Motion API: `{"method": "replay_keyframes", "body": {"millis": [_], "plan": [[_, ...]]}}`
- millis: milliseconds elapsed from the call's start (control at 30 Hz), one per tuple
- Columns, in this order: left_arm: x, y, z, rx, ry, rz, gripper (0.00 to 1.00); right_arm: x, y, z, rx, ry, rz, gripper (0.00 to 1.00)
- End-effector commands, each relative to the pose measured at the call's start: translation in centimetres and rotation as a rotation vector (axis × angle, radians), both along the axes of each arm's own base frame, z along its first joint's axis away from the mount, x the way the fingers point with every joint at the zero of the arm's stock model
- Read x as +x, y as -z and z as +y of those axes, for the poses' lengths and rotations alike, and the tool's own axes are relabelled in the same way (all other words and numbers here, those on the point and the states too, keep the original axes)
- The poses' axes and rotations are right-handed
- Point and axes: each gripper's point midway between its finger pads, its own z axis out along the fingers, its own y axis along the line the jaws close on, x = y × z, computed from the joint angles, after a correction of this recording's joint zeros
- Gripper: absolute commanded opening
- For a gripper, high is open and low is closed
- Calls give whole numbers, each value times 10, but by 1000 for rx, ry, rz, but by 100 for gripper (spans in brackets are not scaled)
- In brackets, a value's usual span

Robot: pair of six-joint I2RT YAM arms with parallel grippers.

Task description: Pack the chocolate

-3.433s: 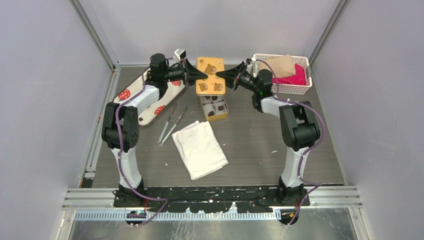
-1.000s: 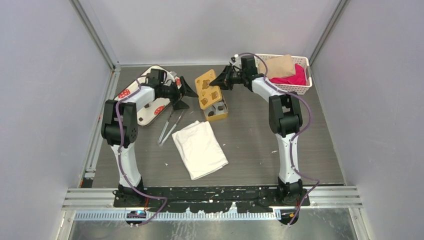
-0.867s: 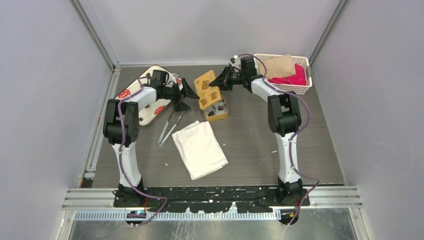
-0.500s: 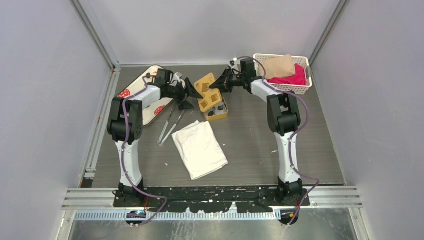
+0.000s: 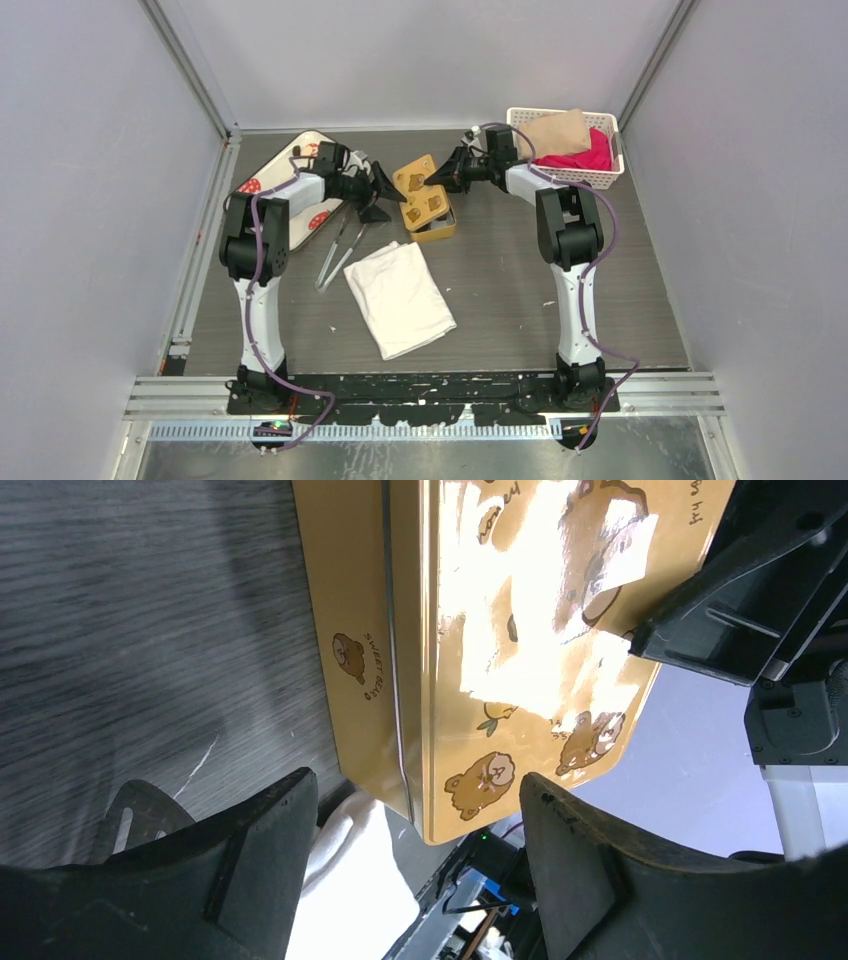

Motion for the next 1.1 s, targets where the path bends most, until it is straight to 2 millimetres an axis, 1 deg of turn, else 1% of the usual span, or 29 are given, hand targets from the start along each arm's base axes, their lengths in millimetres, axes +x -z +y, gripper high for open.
{"method": "replay_keyframes", "body": {"millis": [0, 400, 433, 567, 667, 767, 867, 1000, 1067], "plan": [[8, -10, -11, -23, 25, -54, 74, 1, -8, -1, 23, -20, -52, 1], [-1, 7, -20, 1, 58, -15, 73, 2, -3, -4, 16, -2, -41, 1], [-2, 8, -21, 4, 60, -13, 72, 2, -5, -5, 13, 0, -44, 3], [-4, 9, -23, 43, 82, -9, 70, 3, -8, -8, -14, 15, -60, 18], [-4, 7, -24, 60, 89, -13, 67, -1, -8, -12, -40, 21, -48, 26], [-3, 4, -26, 61, 93, -17, 62, -2, -10, -13, -54, 26, -54, 29], [-4, 3, -27, 65, 97, -14, 57, -3, -9, -15, -60, 28, -50, 30], [-5, -1, -30, 83, 112, -22, 54, -4, -9, -15, -69, 27, -52, 31], [-5, -3, -31, 90, 110, -31, 54, -5, -10, -16, -80, 29, -57, 34]]}}
